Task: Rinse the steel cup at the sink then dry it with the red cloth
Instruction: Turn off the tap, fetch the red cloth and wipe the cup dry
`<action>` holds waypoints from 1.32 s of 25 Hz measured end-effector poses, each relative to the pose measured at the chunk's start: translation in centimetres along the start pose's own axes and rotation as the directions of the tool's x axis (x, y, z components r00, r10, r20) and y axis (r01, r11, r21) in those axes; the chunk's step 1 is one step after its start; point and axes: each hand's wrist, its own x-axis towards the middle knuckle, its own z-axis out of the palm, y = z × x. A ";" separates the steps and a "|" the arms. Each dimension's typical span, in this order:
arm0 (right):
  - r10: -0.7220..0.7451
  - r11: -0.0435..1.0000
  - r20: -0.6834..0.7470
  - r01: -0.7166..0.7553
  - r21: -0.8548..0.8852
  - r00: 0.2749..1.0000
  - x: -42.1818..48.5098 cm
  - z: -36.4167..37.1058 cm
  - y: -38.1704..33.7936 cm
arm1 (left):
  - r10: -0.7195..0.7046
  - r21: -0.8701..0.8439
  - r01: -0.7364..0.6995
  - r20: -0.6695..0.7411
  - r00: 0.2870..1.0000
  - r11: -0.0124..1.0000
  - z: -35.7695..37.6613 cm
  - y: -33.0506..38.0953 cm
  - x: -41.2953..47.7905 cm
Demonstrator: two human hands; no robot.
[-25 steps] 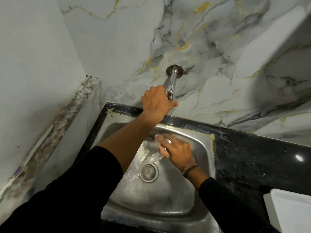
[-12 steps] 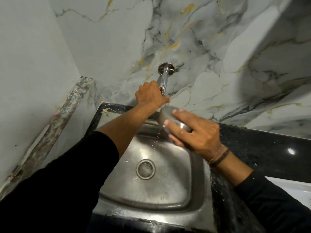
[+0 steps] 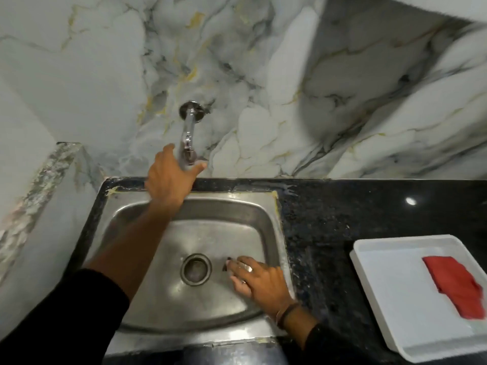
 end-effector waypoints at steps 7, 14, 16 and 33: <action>0.907 -0.003 0.234 -0.552 0.834 0.349 -8.5 -5.0 6.3 | -0.025 -0.392 0.289 0.556 0.831 0.873 13.0 1.4 -24.0; 0.843 -0.271 0.462 -0.525 0.807 0.276 -19.5 -14.8 19.1 | 0.056 -0.573 0.504 0.694 0.718 0.646 22.2 16.9 -40.3; 0.833 -0.241 0.465 -0.561 0.792 0.299 -21.3 -17.4 22.7 | 0.036 -0.622 0.484 0.636 0.770 0.616 24.7 21.2 -42.6; 0.986 0.124 0.143 -0.942 -0.313 0.083 -28.1 -21.5 45.2 | -0.137 -0.626 0.439 0.471 0.872 0.644 33.0 28.6 -48.5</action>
